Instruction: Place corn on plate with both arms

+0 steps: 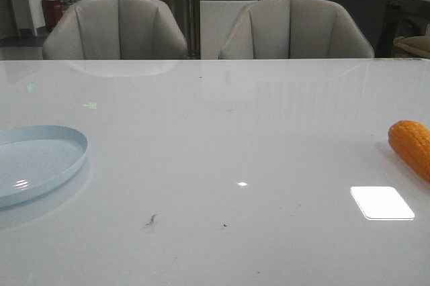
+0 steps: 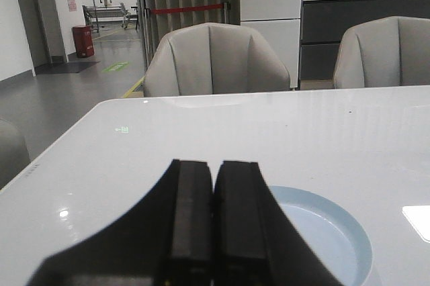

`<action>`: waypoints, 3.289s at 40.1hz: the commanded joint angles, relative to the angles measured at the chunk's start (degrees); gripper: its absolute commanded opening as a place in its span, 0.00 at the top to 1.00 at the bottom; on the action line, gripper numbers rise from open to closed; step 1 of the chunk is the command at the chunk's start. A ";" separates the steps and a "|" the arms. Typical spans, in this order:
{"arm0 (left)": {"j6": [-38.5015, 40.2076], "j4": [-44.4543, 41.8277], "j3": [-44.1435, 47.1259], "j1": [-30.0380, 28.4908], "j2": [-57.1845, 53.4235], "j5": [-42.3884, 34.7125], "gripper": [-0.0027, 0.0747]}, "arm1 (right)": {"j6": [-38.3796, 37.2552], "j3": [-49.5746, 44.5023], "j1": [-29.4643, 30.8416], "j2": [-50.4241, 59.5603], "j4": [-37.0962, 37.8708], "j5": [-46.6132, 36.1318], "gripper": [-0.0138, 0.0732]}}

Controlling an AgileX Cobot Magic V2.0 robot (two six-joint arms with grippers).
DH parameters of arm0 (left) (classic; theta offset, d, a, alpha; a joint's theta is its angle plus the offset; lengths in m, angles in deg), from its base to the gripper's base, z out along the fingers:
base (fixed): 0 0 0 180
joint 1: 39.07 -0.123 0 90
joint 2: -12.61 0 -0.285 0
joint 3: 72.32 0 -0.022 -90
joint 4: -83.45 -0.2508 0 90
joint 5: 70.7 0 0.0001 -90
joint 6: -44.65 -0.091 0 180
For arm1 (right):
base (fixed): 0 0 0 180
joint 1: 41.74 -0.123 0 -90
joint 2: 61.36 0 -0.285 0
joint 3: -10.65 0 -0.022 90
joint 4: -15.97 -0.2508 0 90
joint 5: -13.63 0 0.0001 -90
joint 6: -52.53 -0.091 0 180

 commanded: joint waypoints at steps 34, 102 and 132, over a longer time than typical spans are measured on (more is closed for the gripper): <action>0.63 0.10 2.13 0.25 -0.87 -8.36 0.85 | 0.00 1.30 0.04 1.02 0.46 -5.23 0.78; 0.63 -7.39 -29.52 0.25 55.00 -12.08 0.67 | -3.33 36.48 0.04 -55.98 0.46 -5.03 0.32; 0.63 0.56 -30.49 0.25 55.95 -4.23 0.30 | -3.33 36.48 0.04 -56.09 0.46 -3.39 0.32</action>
